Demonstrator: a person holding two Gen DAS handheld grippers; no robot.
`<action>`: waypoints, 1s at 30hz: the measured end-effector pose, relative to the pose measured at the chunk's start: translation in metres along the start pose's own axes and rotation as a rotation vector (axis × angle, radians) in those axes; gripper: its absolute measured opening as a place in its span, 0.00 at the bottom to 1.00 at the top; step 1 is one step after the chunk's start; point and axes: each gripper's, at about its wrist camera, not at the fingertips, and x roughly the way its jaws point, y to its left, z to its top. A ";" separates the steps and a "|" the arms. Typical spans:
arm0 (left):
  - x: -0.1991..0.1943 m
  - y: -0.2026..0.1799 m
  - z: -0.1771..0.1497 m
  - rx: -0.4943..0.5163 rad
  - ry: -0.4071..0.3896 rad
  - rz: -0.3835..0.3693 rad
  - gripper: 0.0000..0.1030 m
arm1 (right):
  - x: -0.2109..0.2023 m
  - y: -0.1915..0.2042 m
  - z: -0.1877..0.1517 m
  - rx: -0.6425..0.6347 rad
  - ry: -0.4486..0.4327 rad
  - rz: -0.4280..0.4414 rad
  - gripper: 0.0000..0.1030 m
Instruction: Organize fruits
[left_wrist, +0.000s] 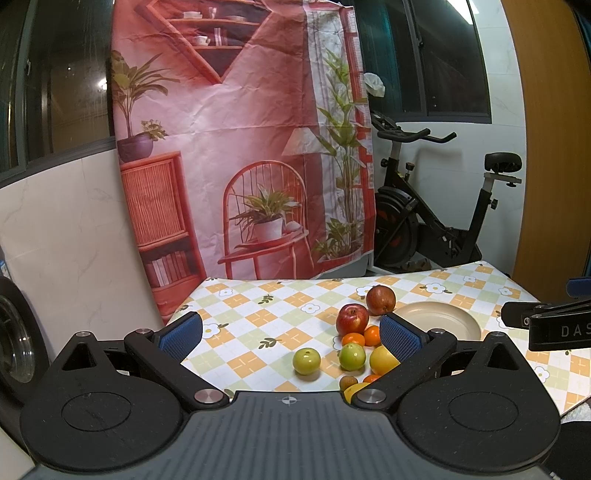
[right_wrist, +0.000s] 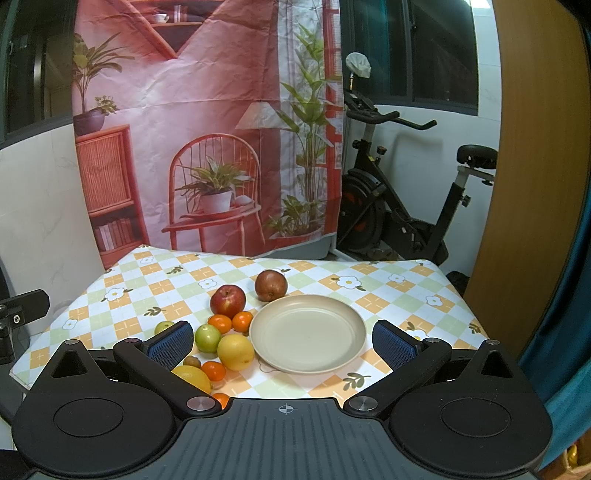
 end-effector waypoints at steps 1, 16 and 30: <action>0.000 0.000 0.000 0.000 0.000 0.000 1.00 | 0.000 0.000 0.000 0.000 0.000 0.000 1.00; 0.004 0.002 -0.001 -0.021 0.024 0.002 1.00 | -0.001 -0.002 0.003 -0.003 -0.007 0.013 1.00; 0.051 0.027 0.004 -0.042 0.070 0.054 1.00 | 0.032 -0.011 0.019 -0.037 -0.192 0.090 1.00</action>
